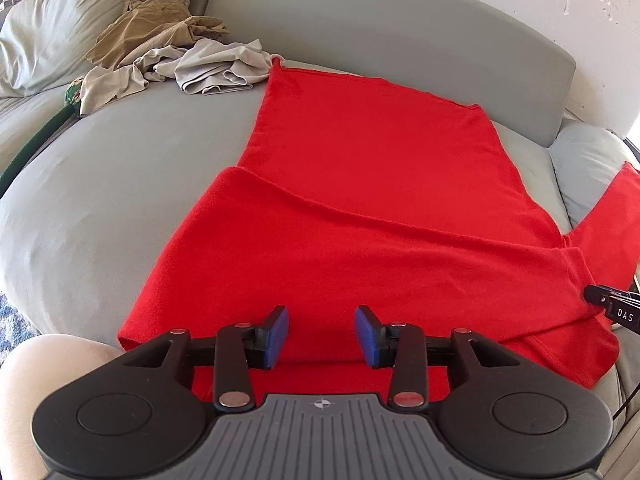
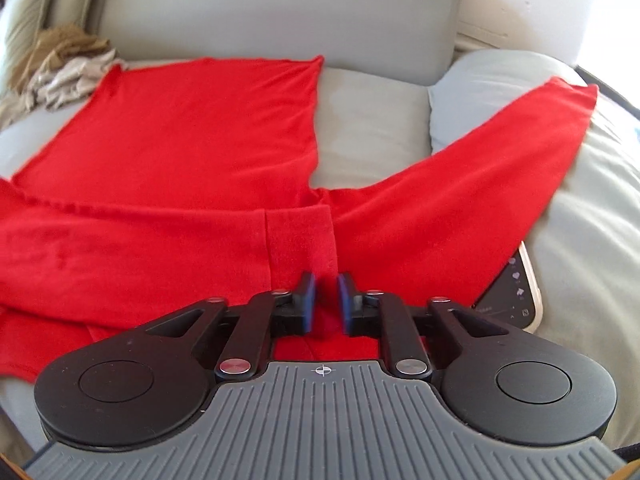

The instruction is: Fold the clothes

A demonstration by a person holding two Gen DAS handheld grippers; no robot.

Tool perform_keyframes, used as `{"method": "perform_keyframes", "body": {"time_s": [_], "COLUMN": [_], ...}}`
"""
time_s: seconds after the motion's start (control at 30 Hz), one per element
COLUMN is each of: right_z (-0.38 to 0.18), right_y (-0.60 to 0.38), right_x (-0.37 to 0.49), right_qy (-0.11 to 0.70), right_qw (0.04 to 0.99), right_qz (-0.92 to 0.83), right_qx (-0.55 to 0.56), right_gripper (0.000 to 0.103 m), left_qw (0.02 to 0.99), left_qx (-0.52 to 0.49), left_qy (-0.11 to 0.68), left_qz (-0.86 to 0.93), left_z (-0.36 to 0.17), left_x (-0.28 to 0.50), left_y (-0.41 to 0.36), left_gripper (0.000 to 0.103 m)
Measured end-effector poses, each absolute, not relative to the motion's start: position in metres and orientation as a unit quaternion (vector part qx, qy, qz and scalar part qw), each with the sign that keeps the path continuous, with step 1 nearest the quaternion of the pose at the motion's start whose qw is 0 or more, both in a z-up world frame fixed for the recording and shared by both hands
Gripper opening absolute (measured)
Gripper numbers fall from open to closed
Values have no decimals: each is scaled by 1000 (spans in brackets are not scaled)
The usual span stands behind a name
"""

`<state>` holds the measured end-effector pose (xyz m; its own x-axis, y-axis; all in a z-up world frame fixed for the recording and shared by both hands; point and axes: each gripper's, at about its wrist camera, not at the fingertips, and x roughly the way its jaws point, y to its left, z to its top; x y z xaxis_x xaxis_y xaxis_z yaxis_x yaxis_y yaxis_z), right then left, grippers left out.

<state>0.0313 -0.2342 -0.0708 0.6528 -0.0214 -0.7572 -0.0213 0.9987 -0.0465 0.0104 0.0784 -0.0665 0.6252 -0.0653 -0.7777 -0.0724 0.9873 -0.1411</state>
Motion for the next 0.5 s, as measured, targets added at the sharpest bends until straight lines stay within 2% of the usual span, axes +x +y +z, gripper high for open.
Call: {"method": "perform_keyframes", "body": {"time_s": [0.07, 0.13, 0.23, 0.27, 0.33, 0.4, 0.47, 0.5], "right_z": [-60, -59, -70, -74, -81, -82, -82, -82], "right_y": [-236, -232, -222, -218, -211, -211, -212, -212], "right_x": [24, 22, 28, 30, 35, 37, 37, 36], "right_qy": [398, 394, 420, 428, 445, 446, 446, 445], "right_qw": [917, 918, 906, 902, 892, 892, 892, 892], "right_qz": [14, 30, 52, 60, 74, 72, 72, 74], "right_qx": [5, 20, 18, 17, 15, 26, 33, 36], "right_gripper": [40, 40, 33, 27, 22, 22, 22, 22], "left_qw": [903, 908, 917, 916, 912, 905, 903, 902], "left_qx": [-104, -130, -136, -142, -158, -160, -156, -154], "left_qy": [416, 398, 375, 374, 376, 386, 383, 381], "left_qz": [8, 16, 34, 39, 47, 79, 115, 132], "left_z": [-63, -60, -64, -68, -78, -84, -81, -79], "left_x": [16, 22, 46, 56, 75, 84, 81, 79], "left_y": [90, 102, 118, 125, 141, 155, 167, 172], "left_gripper": [39, 36, 27, 24, 22, 17, 3, 4]}}
